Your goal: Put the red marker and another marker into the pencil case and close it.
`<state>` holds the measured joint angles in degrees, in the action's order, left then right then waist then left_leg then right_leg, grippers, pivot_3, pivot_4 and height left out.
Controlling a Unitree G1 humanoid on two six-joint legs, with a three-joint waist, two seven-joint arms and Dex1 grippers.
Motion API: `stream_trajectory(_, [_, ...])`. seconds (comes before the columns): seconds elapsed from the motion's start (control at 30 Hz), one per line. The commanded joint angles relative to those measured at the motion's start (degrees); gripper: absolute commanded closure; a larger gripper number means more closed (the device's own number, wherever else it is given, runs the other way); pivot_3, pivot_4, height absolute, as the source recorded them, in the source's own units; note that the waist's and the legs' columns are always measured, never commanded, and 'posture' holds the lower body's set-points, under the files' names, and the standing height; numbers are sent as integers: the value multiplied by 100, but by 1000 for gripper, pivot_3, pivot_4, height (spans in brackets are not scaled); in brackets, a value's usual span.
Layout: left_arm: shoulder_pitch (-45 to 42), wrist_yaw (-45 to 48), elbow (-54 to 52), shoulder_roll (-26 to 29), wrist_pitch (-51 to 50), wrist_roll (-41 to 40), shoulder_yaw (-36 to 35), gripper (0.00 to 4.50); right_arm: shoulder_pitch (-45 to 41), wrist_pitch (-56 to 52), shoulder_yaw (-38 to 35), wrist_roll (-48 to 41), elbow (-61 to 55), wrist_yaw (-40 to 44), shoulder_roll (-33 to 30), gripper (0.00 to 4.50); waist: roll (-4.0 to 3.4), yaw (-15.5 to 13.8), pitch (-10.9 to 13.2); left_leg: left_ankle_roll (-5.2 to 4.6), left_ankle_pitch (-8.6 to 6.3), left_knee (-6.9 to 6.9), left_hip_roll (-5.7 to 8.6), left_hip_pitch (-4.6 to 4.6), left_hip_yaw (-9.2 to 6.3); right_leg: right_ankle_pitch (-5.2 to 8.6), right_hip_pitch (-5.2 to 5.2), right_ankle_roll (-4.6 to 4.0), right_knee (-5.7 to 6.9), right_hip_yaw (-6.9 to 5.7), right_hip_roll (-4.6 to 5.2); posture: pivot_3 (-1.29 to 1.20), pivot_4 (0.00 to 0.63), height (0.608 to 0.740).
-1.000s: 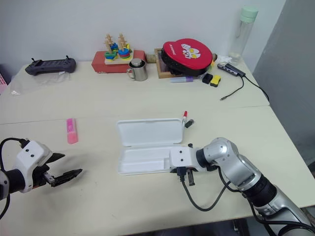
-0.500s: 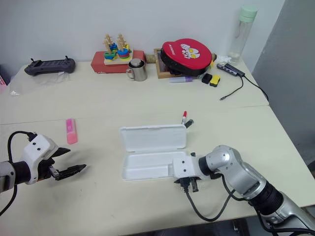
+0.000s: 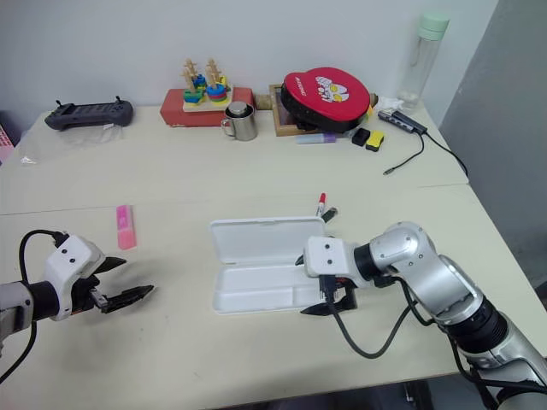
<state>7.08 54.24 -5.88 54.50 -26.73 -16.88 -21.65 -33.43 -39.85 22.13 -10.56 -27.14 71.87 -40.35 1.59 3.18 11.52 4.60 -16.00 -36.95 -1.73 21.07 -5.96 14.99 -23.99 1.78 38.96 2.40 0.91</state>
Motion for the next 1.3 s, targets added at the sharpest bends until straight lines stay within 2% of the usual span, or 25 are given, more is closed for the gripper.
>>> stream_trajectory(0.03, [-101, -200, -191, -149, -90, -171, -208, 0, -243, -267, -442, -480, -214, 121, -209, 27, 0, -1, 0, 0, 0, -1, 0, 0, 0, 0, 0, 0, 0, 0, 0, 0, 150, 740])
stream_trajectory(0.27, [-293, -623, -835, -528, -771, -766, -555, 0, -1014, -593, -1049, -863, 666, -218, -222, 27, 1, 2, 0, 0, 0, -5, 0, 0, 3, -1, 2, 0, 1, 2, 0, 0, 150, 740])
stream_trajectory(0.47, [252, 117, -1637, 27, -1079, -1198, -1007, 0, -1625, -94, -1077, -636, 1854, -321, -233, 27, 2, 21, 1, 0, 0, 1, -1, -2, 2, -2, -2, -1, 2, 2, 0, 0, 150, 740])
stream_trajectory(0.63, [554, 503, -1828, 337, -1170, -1356, -1263, 0, -1940, 197, -984, -434, 2481, -425, -131, 27, -7, 14, 5, 0, 0, 2, -1, 6, 10, -1, -8, 0, -1, 5, 1, 0, 150, 740])
stream_trajectory(0.73, [786, 971, -2018, 650, -1041, -1296, -1458, 0, -2394, 453, -915, -48, 3350, -935, 257, 27, -7, 47, 6, 0, 0, 2, -1, 5, 12, 0, -9, 0, 0, 6, -1, 0, 150, 740])
stream_trajectory(0.87, [104, 873, -2278, 892, -1215, -1675, -1413, 0, -2471, 881, -581, 366, 4002, -1222, 763, 27, -4, 24, 4, 0, 0, 1, -1, 3, 16, 0, -9, -1, 0, 10, -1, 0, 150, 740])
stream_trajectory(1.03, [-408, 691, -2441, 993, -1395, -1836, -1238, 0, -2719, 1237, -362, 723, 4896, -1451, 1288, 27, -14, 27, 11, 0, 0, 0, 1, 9, 22, -1, -11, 0, 0, 17, 0, 0, 150, 740])
stream_trajectory(1.3, [-535, 543, -2489, 985, -1410, -1749, -1102, 0, -3371, 1742, -133, 1394, 6747, -1777, 1859, 27, -16, 60, 12, 0, 0, 5, -1, 12, 19, 0, -16, 1, 0, 13, -1, 0, 150, 740])
